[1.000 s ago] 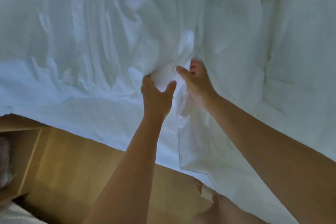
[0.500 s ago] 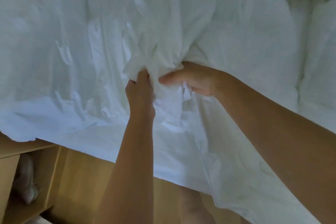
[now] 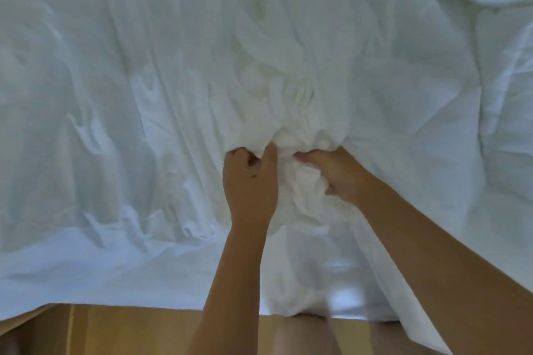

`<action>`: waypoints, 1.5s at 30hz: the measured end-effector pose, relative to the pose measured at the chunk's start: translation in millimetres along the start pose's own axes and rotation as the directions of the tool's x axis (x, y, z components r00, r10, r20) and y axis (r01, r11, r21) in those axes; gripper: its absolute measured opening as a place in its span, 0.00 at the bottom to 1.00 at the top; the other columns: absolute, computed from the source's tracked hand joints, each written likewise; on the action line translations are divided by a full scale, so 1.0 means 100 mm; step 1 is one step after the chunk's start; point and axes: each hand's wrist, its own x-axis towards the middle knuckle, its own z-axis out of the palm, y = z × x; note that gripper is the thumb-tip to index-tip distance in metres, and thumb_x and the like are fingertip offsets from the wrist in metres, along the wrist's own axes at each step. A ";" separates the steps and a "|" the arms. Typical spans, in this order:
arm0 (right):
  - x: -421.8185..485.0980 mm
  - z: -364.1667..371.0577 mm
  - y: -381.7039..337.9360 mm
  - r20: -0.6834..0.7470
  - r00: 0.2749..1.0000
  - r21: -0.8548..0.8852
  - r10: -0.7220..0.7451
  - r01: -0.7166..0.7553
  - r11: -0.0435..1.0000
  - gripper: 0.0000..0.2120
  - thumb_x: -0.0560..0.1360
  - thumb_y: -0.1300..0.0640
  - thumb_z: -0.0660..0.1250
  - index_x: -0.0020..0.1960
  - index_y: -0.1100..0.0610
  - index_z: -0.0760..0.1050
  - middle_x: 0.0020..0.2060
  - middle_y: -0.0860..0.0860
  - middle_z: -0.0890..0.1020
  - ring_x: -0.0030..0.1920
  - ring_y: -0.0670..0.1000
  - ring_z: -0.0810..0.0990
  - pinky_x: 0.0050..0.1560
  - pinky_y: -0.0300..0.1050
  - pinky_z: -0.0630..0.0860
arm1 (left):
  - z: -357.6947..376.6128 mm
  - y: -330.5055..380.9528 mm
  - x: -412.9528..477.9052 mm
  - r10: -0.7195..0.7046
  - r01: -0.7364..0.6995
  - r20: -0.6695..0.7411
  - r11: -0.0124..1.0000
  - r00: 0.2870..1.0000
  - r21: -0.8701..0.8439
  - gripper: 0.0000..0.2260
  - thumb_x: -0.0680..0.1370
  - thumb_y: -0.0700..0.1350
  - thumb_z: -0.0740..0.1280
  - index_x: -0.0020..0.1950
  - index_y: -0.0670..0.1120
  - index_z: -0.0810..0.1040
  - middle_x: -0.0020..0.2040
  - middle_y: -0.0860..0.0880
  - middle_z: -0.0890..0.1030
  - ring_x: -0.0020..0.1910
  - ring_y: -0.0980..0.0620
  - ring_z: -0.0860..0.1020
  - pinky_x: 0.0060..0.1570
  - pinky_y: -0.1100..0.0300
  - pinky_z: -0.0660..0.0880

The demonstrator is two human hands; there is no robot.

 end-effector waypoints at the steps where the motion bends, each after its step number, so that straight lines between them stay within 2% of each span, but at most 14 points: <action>1: 0.03 -0.02 -0.08 0.015 0.999 0.055 0.043 -0.044 0.998 0.06 0.72 0.59 0.70 0.48 0.53 0.78 0.34 0.46 0.84 0.39 0.47 0.83 0.33 0.40 0.77 | -0.03 -0.02 0.00 0.094 -0.094 -0.007 0.996 0.996 0.010 0.09 0.71 0.53 0.65 0.39 0.50 0.68 0.41 0.60 0.69 0.43 0.55 0.72 0.45 0.61 0.71; 6: 0.02 -0.23 -0.28 0.133 0.990 0.248 0.046 -0.078 0.966 0.16 0.63 0.51 0.71 0.49 0.55 0.80 0.42 0.51 0.86 0.41 0.49 0.84 0.43 0.42 0.80 | 0.05 -0.06 0.08 0.460 -0.461 0.082 0.829 0.884 0.318 0.39 0.61 0.43 0.74 0.69 0.39 0.62 0.66 0.36 0.66 0.66 0.38 0.64 0.64 0.36 0.65; 8: -0.02 -0.31 -0.32 0.142 0.990 0.397 0.021 -0.077 0.914 0.16 0.65 0.48 0.68 0.48 0.56 0.83 0.44 0.52 0.85 0.44 0.50 0.84 0.43 0.43 0.81 | 0.13 0.09 0.23 0.477 -0.522 0.212 0.769 0.853 0.369 0.46 0.62 0.51 0.79 0.73 0.41 0.60 0.68 0.36 0.68 0.68 0.38 0.66 0.66 0.41 0.64; 11: -0.09 -0.33 -0.33 0.073 0.996 0.476 -0.041 0.001 0.879 0.19 0.69 0.46 0.66 0.54 0.56 0.82 0.51 0.54 0.84 0.50 0.51 0.83 0.48 0.44 0.80 | 0.24 0.44 0.37 0.371 -0.537 0.504 0.811 0.780 0.234 0.23 0.69 0.40 0.72 0.63 0.41 0.74 0.54 0.43 0.79 0.53 0.42 0.77 0.48 0.61 0.69; 15: -0.24 -0.43 -0.26 -0.198 0.975 0.473 -0.105 0.188 0.861 0.27 0.65 0.47 0.72 0.62 0.55 0.76 0.55 0.51 0.83 0.55 0.51 0.81 0.55 0.47 0.78 | -0.17 0.70 0.63 0.513 -0.679 0.470 0.666 0.718 0.310 0.12 0.64 0.36 0.60 0.43 0.40 0.78 0.35 0.42 0.80 0.34 0.40 0.78 0.34 0.55 0.71; 18: -0.40 -0.54 -0.13 -0.243 0.963 0.441 -0.114 0.215 0.871 0.19 0.63 0.53 0.72 0.53 0.54 0.79 0.45 0.50 0.86 0.48 0.51 0.84 0.40 0.42 0.80 | -0.96 0.45 0.90 0.347 -0.524 0.394 0.596 0.851 0.608 0.14 0.64 0.42 0.59 0.45 0.42 0.80 0.40 0.40 0.82 0.40 0.37 0.80 0.41 0.51 0.74; 20: -0.45 -0.46 -0.06 -0.207 0.971 0.405 -0.115 0.192 0.894 0.19 0.64 0.54 0.71 0.55 0.54 0.79 0.46 0.51 0.85 0.48 0.51 0.84 0.42 0.44 0.81 | -1.32 0.27 0.95 0.142 -0.337 0.310 0.521 0.940 0.784 0.10 0.70 0.42 0.65 0.49 0.43 0.79 0.45 0.39 0.82 0.46 0.37 0.79 0.46 0.50 0.73; 23: -0.45 -0.23 -0.03 -0.195 0.979 0.396 -0.065 0.139 0.907 0.14 0.69 0.56 0.71 0.54 0.55 0.78 0.45 0.50 0.85 0.45 0.50 0.84 0.40 0.44 0.79 | -1.28 0.16 0.90 0.068 -0.346 0.344 0.345 0.936 0.872 0.17 0.72 0.41 0.68 0.59 0.44 0.74 0.54 0.42 0.79 0.54 0.41 0.76 0.51 0.50 0.72; 28: -0.47 -0.11 -0.07 -0.119 0.992 0.494 0.030 0.033 0.869 0.08 0.75 0.53 0.67 0.51 0.56 0.79 0.44 0.50 0.86 0.44 0.48 0.85 0.37 0.40 0.80 | -0.70 0.22 0.42 0.302 -0.680 0.655 -0.029 0.692 0.732 0.44 0.67 0.49 0.72 0.78 0.46 0.53 0.75 0.40 0.61 0.74 0.40 0.59 0.68 0.35 0.51; 32: -0.55 -0.10 -0.17 -0.075 0.994 0.576 0.074 -0.017 0.817 0.18 0.78 0.51 0.62 0.62 0.61 0.75 0.57 0.58 0.81 0.58 0.55 0.79 0.59 0.49 0.75 | -0.13 0.51 0.13 0.270 -0.812 0.841 -0.242 0.470 0.531 0.22 0.69 0.45 0.69 0.63 0.43 0.77 0.57 0.43 0.81 0.56 0.45 0.79 0.55 0.46 0.74; 36: -0.70 -0.12 -0.29 -0.060 0.998 0.583 0.005 0.031 0.812 0.21 0.79 0.49 0.58 0.66 0.61 0.73 0.61 0.58 0.79 0.63 0.55 0.76 0.67 0.52 0.69 | 0.03 0.95 0.37 0.340 -0.898 0.848 -0.025 0.406 0.440 0.10 0.72 0.39 0.65 0.52 0.39 0.79 0.41 0.42 0.81 0.38 0.42 0.82 0.32 0.58 0.64; 39: -0.83 -0.08 -0.51 -0.055 0.991 0.572 -0.125 0.134 0.809 0.24 0.75 0.47 0.61 0.65 0.59 0.74 0.59 0.56 0.80 0.61 0.53 0.78 0.63 0.48 0.73 | 0.06 1.32 0.40 0.420 -0.874 0.807 -0.060 0.416 0.482 0.13 0.75 0.42 0.62 0.57 0.43 0.77 0.45 0.44 0.81 0.42 0.43 0.80 0.33 0.57 0.62; 42: -0.95 0.03 -0.76 -0.083 0.973 0.498 -0.217 0.229 0.836 0.28 0.68 0.45 0.67 0.65 0.57 0.75 0.58 0.53 0.81 0.59 0.52 0.80 0.59 0.49 0.75 | -0.27 1.70 0.64 0.478 -0.783 0.665 0.082 0.573 0.616 0.13 0.77 0.43 0.60 0.60 0.46 0.76 0.51 0.43 0.80 0.49 0.40 0.78 0.39 0.55 0.64; 45: -1.08 -0.15 -0.80 -0.200 0.962 0.495 -0.184 0.261 0.828 0.28 0.64 0.48 0.72 0.61 0.57 0.77 0.53 0.53 0.83 0.54 0.53 0.82 0.50 0.49 0.80 | -1.21 1.76 1.24 0.534 -0.536 0.317 0.325 0.784 0.779 0.09 0.75 0.41 0.62 0.53 0.43 0.78 0.51 0.36 0.80 0.52 0.35 0.77 0.48 0.48 0.72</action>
